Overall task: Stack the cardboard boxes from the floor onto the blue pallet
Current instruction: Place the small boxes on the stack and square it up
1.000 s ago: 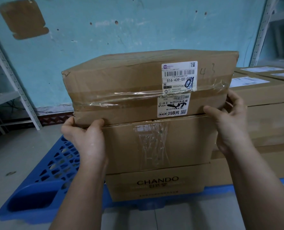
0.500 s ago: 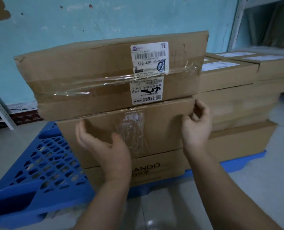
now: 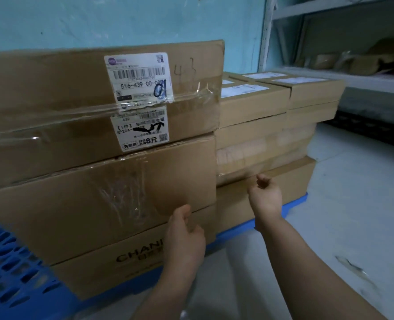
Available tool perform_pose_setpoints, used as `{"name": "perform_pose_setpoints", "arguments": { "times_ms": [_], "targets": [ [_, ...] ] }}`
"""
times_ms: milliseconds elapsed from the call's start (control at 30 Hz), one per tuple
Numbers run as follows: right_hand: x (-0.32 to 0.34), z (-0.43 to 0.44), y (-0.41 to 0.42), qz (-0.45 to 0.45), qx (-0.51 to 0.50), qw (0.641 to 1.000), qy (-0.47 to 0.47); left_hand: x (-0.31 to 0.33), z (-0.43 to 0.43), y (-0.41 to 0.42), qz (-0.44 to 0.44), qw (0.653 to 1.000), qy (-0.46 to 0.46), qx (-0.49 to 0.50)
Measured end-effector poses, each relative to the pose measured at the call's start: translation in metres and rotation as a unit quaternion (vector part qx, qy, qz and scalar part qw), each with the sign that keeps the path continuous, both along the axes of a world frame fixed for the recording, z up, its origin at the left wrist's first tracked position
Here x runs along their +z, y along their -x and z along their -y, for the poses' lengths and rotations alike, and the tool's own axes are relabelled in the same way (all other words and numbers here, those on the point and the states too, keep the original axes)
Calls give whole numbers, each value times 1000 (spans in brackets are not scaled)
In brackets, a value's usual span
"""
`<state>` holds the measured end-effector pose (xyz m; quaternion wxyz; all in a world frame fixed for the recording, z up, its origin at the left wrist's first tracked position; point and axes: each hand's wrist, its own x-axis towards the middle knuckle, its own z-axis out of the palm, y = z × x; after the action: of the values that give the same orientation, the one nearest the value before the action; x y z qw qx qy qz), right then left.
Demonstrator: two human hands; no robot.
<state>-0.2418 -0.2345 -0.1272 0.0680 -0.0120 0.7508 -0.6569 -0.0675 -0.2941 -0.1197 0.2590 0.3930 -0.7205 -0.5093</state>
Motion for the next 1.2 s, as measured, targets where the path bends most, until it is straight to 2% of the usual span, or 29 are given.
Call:
{"name": "perform_pose_setpoints", "arguments": {
  "times_ms": [100, 200, 300, 400, 500, 633, 767, 1000, 1200],
  "targets": [
    [-16, -22, 15, -8, 17, 998, -68, -12, -6, 11, 28, 999, -9, -45],
    [-22, -50, 47, 3, -18, 996, -92, -19, -13, 26, 46, 998, -1, -44],
    [-17, -72, 83, 29, -7, 996, -82, -21, -27, 45, 63, 997, 7, -33],
    [-11, -74, 112, 6, 70, 995, -71, -16, -49, 73, 57, 998, 2, -2],
    [-15, -73, 138, -24, 69, 996, -48, -1, -74, 112, 21, 999, -12, 43],
    [-18, -80, 166, -32, 50, 998, -36, 12, -84, 173, 5, 986, -50, 160],
    [-18, -93, 197, -40, 95, 995, 1, 12, -71, 204, 23, 955, -93, 280],
    [-15, -87, 247, -33, 215, 975, 54, 21, -57, 202, -5, 938, -138, 318],
    [-14, -80, 257, -13, 242, 968, 67, 24, -40, 191, 11, 943, -168, 288]
  ]
}}
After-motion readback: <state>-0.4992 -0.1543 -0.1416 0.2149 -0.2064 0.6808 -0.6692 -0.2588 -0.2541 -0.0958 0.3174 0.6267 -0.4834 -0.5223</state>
